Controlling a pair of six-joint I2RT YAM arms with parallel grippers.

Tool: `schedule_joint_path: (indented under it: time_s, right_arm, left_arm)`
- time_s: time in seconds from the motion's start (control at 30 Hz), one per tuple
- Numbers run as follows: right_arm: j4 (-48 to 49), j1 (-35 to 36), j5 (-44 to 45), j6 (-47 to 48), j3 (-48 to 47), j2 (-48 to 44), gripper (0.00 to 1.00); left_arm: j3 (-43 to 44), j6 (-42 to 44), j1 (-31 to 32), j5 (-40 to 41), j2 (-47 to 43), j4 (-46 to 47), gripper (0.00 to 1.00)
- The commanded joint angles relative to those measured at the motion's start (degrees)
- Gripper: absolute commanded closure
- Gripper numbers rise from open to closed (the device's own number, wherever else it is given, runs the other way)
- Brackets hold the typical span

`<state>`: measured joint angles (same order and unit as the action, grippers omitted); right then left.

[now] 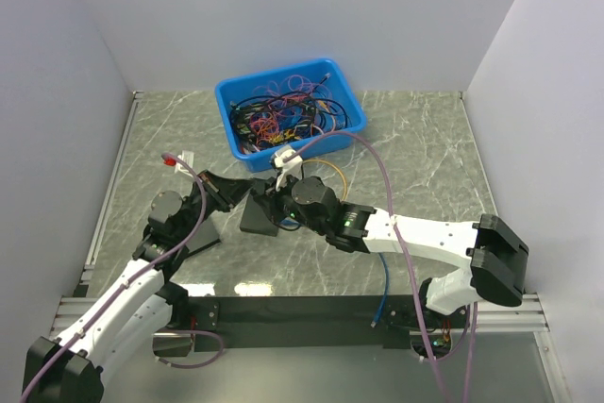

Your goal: Insert the plug into the switch port

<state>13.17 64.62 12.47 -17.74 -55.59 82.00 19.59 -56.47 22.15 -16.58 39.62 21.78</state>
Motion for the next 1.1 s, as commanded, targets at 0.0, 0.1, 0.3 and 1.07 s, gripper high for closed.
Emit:
schedule_joint_path:
  time_s: [0.0,0.1,0.3,1.07]
  right_arm:
    - [2.12,-0.02,0.45,-0.02,-1.71,0.71,1.0]
    - [2.3,-0.02,0.01,0.07,-1.97,0.88,1.0]
    - [2.47,0.07,-0.08,0.07,-1.8,0.97,1.0]
    - [0.72,-0.02,-1.13,-1.25,-1.98,1.77,1.0]
  left_arm:
    - [0.71,-0.4,0.17,-1.7,0.11,3.62,1.0]
    - [0.97,0.3,0.17,-1.09,-0.76,1.6,0.97]
    - [2.81,3.29,0.17,3.11,-3.49,-7.0,0.6]
    - [5.73,3.03,-24.93,18.72,0.81,-37.96,0.21]
